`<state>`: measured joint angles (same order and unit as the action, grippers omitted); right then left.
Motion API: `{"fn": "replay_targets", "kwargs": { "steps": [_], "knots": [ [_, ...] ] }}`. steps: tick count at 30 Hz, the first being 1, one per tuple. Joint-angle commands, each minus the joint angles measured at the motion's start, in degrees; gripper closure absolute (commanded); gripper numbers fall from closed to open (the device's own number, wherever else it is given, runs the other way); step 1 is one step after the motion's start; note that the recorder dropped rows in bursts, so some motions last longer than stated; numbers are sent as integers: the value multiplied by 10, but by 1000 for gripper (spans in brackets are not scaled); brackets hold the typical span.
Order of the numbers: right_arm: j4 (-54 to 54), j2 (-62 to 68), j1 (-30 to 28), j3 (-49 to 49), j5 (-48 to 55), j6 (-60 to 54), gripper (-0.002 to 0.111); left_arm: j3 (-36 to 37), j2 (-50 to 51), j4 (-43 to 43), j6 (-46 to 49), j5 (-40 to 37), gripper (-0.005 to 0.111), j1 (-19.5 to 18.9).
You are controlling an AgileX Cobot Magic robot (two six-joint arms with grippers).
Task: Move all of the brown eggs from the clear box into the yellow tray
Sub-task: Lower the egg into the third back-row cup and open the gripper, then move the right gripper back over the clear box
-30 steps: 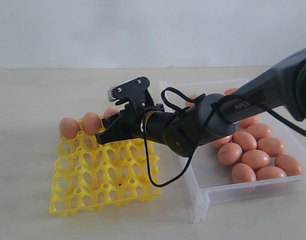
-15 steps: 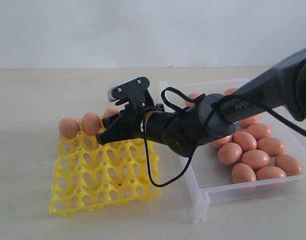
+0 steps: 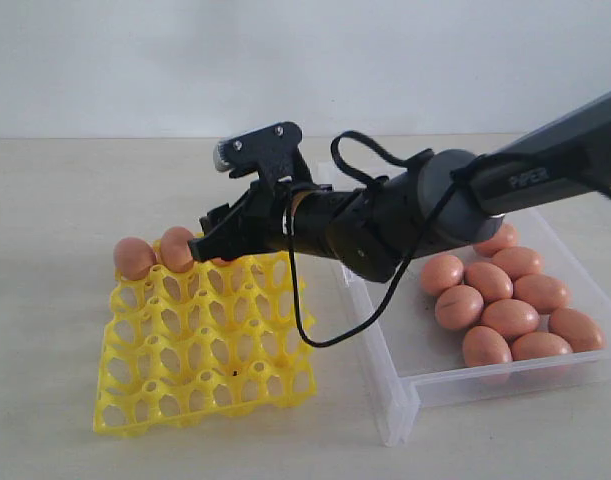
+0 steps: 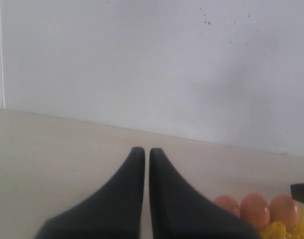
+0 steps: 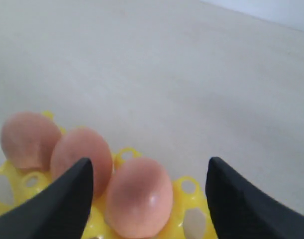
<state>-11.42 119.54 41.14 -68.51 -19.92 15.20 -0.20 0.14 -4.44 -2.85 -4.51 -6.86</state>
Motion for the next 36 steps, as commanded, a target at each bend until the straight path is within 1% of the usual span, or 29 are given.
{"fn": "replay_targets", "kwargs": {
  "steps": [1,4,7,9,10,11,12,13,14,16,18,21,24,36],
  "knots": [
    [-9,-68,0,-1,56,-28,49,2,-1,-5,-5,2,103,1],
    [-9,-111,0,-1,145,-70,49,2,-1,-5,-5,2,103,1],
    [-10,-154,-2,-1,265,-130,49,2,-1,-5,-5,1,103,1],
    [-17,-180,-13,-1,344,-145,49,2,-1,-5,-5,1,103,1],
    [-30,-200,-33,-1,404,-142,49,2,-1,-5,-5,1,103,1],
    [-32,-209,-49,-1,429,-142,49,2,-1,-5,-5,1,103,1],
    [-34,-218,-88,-1,469,-137,49,2,-1,-5,-5,1,103,1],
    [-34,-221,-108,-1,489,-137,49,2,-1,-5,-5,1,103,1],
    [-34,-222,-143,-1,522,-137,49,2,-1,-5,-5,1,103,1],
    [-30,-222,-183,-1,567,-156,49,2,-1,-5,-5,1,103,1],
    [11,-222,-210,-1,589,-157,49,2,-1,-5,-5,2,103,1],
    [104,-210,-229,-1,614,-156,49,2,-1,-5,-5,2,103,1],
    [139,-181,-228,-7,583,-159,49,2,-1,-5,-5,2,103,1],
    [-34,-48,-228,-151,564,-159,49,2,-1,-5,-5,1,103,1]
  ]
}}
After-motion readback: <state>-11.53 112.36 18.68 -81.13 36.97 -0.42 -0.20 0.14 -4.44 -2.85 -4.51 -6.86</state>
